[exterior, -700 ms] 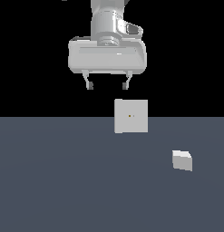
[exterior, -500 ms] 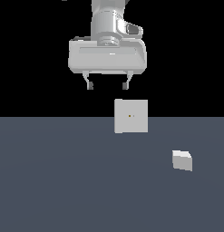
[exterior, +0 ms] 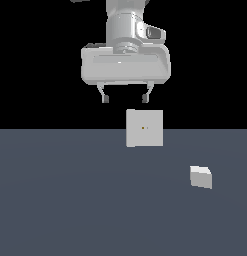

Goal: Plug the charger into the wall socket.

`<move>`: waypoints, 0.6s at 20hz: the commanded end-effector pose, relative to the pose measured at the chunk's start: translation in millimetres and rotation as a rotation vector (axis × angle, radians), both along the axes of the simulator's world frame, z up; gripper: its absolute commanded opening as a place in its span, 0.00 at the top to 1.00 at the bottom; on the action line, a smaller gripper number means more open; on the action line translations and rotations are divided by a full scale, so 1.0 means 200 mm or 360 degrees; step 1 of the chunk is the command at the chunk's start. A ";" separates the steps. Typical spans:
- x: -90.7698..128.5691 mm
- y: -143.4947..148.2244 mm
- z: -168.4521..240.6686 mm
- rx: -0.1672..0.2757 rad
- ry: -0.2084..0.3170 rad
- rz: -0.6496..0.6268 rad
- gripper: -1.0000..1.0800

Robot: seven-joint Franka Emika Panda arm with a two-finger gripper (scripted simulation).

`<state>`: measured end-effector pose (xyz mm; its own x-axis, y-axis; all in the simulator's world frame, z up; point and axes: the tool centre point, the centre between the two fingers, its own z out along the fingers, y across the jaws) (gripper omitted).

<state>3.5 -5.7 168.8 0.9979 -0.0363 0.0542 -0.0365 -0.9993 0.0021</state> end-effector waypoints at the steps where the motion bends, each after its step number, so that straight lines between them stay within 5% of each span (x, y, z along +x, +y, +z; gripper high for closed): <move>1: -0.02 -0.04 -0.03 -0.0006 -0.0026 -0.0034 0.04; 12: -0.13 -0.28 -0.19 -0.0045 -0.0196 -0.0248 0.04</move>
